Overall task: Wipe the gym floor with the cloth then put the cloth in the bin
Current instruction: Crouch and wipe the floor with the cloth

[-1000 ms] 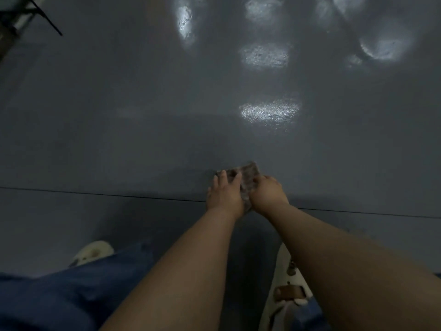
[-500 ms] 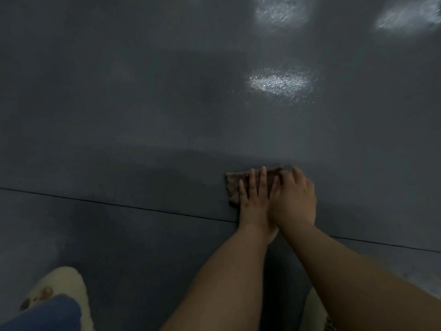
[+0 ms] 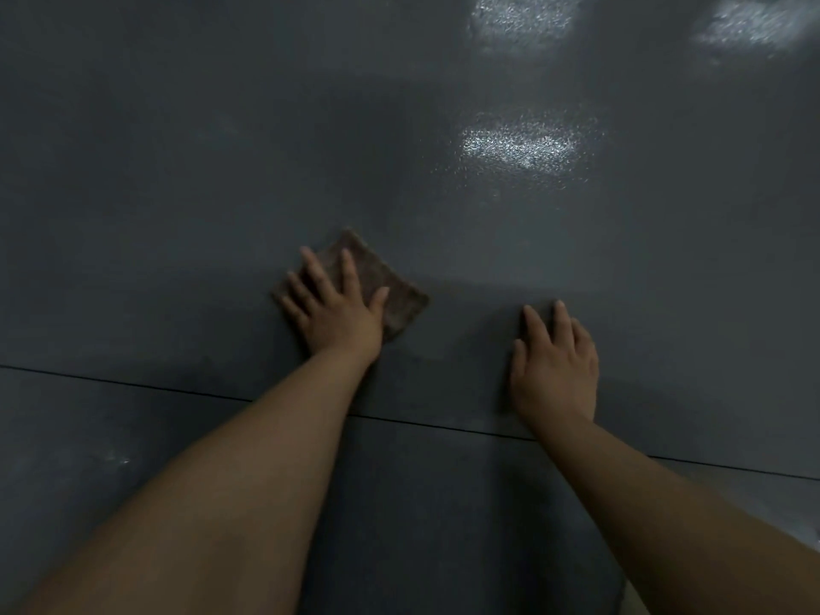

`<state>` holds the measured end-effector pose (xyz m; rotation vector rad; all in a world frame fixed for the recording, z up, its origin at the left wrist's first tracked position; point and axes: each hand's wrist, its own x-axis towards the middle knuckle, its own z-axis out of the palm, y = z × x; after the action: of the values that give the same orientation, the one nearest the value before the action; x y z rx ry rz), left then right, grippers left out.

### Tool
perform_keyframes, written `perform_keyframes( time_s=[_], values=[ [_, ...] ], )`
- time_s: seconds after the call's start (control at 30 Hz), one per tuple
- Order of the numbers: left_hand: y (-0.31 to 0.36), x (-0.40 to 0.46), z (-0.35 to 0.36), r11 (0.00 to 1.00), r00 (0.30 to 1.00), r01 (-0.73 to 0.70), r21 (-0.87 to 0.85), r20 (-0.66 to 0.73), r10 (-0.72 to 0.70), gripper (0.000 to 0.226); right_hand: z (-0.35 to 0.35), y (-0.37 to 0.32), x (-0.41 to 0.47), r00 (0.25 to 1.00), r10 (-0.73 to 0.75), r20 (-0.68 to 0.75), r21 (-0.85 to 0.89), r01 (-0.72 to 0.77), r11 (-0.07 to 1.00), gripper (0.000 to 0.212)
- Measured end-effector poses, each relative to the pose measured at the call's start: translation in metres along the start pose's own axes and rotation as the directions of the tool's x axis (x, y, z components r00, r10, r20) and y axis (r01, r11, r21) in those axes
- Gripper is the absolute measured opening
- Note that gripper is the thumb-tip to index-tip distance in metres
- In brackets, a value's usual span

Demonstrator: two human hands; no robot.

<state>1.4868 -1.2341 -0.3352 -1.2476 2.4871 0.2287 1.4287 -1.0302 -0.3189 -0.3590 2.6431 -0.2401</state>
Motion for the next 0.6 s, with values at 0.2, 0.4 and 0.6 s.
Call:
perform_keyframes(
  time_s=[0.2, 0.4, 0.6],
  values=[
    [0.048, -0.022, 0.011, 0.990, 0.991, -0.135, -0.035, 0.019, 0.136, 0.070, 0.002, 0.000, 0.000, 1.000, 0.007, -0.029, 0.018, -0.007, 1.000, 0.049],
    [0.119, -0.007, 0.001, 0.678, 0.703, -0.711, 0.187, 0.183, 0.687, 0.065, 0.011, 0.007, 0.006, 0.967, 0.012, -0.255, 0.042, -0.001, 0.999, 0.043],
    [0.143, 0.042, -0.020, 0.688, 0.709, -0.703, 0.178, 0.236, 0.664, 0.069, 0.012, 0.007, 0.013, 0.967, 0.050, -0.250, 0.030, -0.044, 0.999, 0.049]
  ],
)
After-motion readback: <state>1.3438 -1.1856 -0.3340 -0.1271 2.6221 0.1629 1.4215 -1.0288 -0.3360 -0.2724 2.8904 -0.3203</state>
